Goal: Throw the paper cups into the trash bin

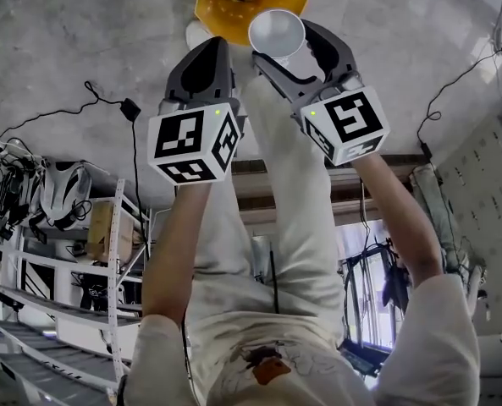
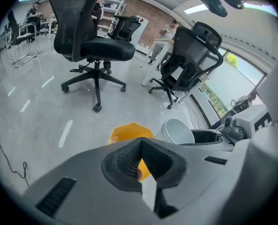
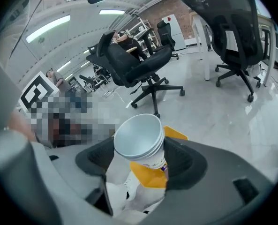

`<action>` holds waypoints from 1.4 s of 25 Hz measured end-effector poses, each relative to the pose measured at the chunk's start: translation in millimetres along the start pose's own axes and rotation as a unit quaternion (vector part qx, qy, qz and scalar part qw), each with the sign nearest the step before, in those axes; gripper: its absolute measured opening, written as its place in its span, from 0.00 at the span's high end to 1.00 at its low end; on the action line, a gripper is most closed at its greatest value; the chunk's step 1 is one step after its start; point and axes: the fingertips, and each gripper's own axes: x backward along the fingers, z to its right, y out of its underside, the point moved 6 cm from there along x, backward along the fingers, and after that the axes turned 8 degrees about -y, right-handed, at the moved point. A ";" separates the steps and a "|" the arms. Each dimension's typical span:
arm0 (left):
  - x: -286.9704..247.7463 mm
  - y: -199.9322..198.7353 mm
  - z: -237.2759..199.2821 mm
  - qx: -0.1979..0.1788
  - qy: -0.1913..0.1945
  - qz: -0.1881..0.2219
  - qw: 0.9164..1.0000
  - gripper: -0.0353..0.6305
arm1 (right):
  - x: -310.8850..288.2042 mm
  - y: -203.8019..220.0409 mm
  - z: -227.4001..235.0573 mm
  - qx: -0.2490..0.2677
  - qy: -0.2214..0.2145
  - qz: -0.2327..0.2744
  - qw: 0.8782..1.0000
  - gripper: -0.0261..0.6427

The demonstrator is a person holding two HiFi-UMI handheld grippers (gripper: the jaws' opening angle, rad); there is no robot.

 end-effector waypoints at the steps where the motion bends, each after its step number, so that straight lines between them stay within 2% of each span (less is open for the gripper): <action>1: -6.3 3.7 -2.6 0.002 -0.003 -0.002 1.000 0.94 | -4.9 3.9 3.2 0.000 0.002 -0.003 1.000 0.45; 9: -59.3 23.6 -20.9 0.006 -0.013 -0.012 1.000 0.94 | -54.9 35.4 37.8 -0.013 0.025 -0.027 0.999 0.45; 14: -94.1 31.7 -36.2 -0.006 -0.033 -0.022 0.999 0.94 | -84.5 54.9 58.4 -0.034 0.040 -0.041 0.998 0.45; 17: -108.6 39.1 -40.7 -0.016 -0.033 -0.033 0.999 0.94 | -99.5 65.3 65.2 -0.041 0.040 -0.053 0.997 0.45; 25: -132.3 54.0 -43.7 -0.028 -0.042 -0.074 0.996 0.94 | -119.6 77.0 75.5 -0.049 0.044 -0.077 0.995 0.45; 28: -140.2 55.8 -44.0 -0.020 -0.042 -0.078 0.996 0.94 | -121.2 81.5 79.6 -0.058 0.041 -0.083 0.994 0.45; 31: -142.2 55.0 -42.6 -0.023 -0.040 -0.079 0.996 0.94 | -121.4 84.7 81.2 -0.068 0.043 -0.090 0.993 0.39; 35: -130.9 48.8 -37.7 -0.029 -0.036 -0.074 0.996 0.94 | -110.2 76.7 75.0 -0.065 0.047 -0.085 0.993 0.39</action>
